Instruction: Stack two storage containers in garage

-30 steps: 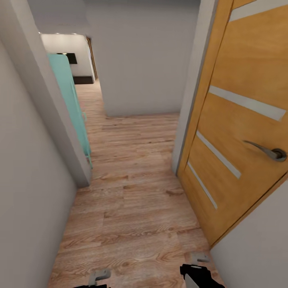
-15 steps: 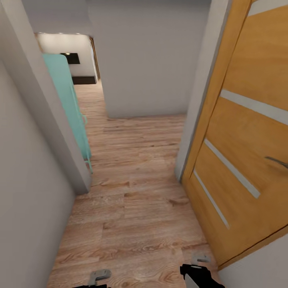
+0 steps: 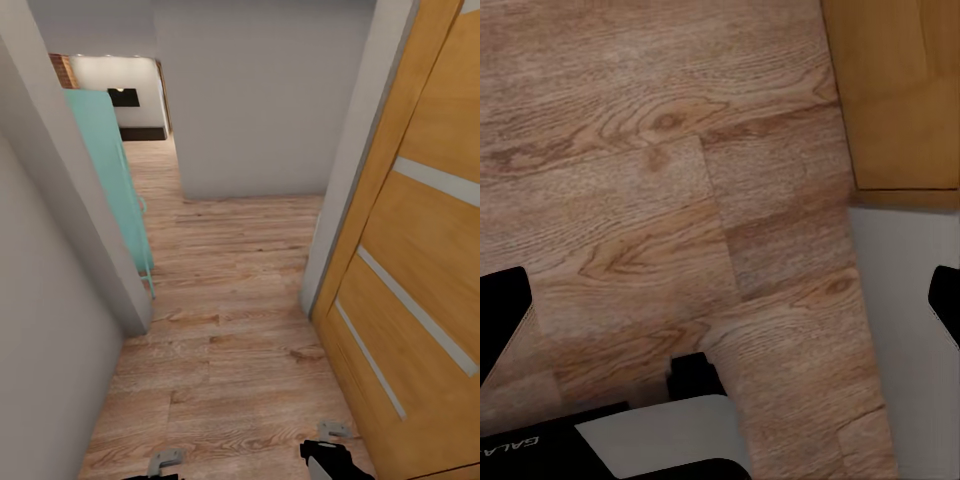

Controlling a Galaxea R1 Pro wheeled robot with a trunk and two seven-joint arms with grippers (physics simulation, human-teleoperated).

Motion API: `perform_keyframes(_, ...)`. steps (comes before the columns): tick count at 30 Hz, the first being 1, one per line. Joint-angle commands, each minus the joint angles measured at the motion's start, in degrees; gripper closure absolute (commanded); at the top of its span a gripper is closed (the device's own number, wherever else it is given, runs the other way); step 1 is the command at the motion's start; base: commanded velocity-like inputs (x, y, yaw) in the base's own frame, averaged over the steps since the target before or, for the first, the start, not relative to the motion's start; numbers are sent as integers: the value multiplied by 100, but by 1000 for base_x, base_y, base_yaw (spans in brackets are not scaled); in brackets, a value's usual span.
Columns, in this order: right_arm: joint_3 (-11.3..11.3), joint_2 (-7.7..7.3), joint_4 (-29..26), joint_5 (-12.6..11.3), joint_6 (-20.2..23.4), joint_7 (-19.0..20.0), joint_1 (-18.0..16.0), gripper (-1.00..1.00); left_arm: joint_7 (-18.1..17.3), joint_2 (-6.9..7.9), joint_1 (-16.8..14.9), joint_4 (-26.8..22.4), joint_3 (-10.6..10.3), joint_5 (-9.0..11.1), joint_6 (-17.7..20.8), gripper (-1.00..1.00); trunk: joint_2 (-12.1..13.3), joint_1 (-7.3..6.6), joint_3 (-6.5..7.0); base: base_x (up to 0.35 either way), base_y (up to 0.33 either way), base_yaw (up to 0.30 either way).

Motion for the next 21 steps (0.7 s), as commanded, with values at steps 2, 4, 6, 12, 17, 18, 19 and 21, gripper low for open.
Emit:
perform_keyframes(2,49,-5,-11,-27,36,-44,-5,-100,-6,-4,-1,-10,21,53,37,-100,-4,4,-6,326,0,0)
perform_keyframes(4,51,-5,-11,-27,36,-44,-5,-100,-6,-2,-1,-10,21,52,37,-100,-4,4,-6,326,0,0)
perform_keyframes(6,49,-5,-11,-27,36,-44,-5,-100,-6,-3,-1,-10,21,52,37,-100,-4,4,-6,326,0,0)
perform_keyframes(12,51,-5,-9,-27,36,-44,-5,-100,-6,-6,-1,-10,21,53,37,-100,-4,4,-6,326,0,0)
perform_keyframes(17,49,-5,-7,-27,36,-44,-5,-100,-6,-5,-1,-10,21,53,37,-100,-4,4,-7,326,0,71)
perform_keyframes(18,50,-5,-8,-27,36,-44,-5,-100,-6,-4,-1,-10,21,53,37,-100,-4,4,-8,326,0,165)
perform_keyframes(19,50,-5,-8,-27,36,-44,-5,-100,-6,-4,-1,-10,21,53,37,-100,-4,4,-9,326,0,184)
perform_keyframes(21,51,-5,-9,-27,36,-44,-5,-100,-6,-5,-1,-10,21,53,37,-100,-4,4,-12,326,0,153)
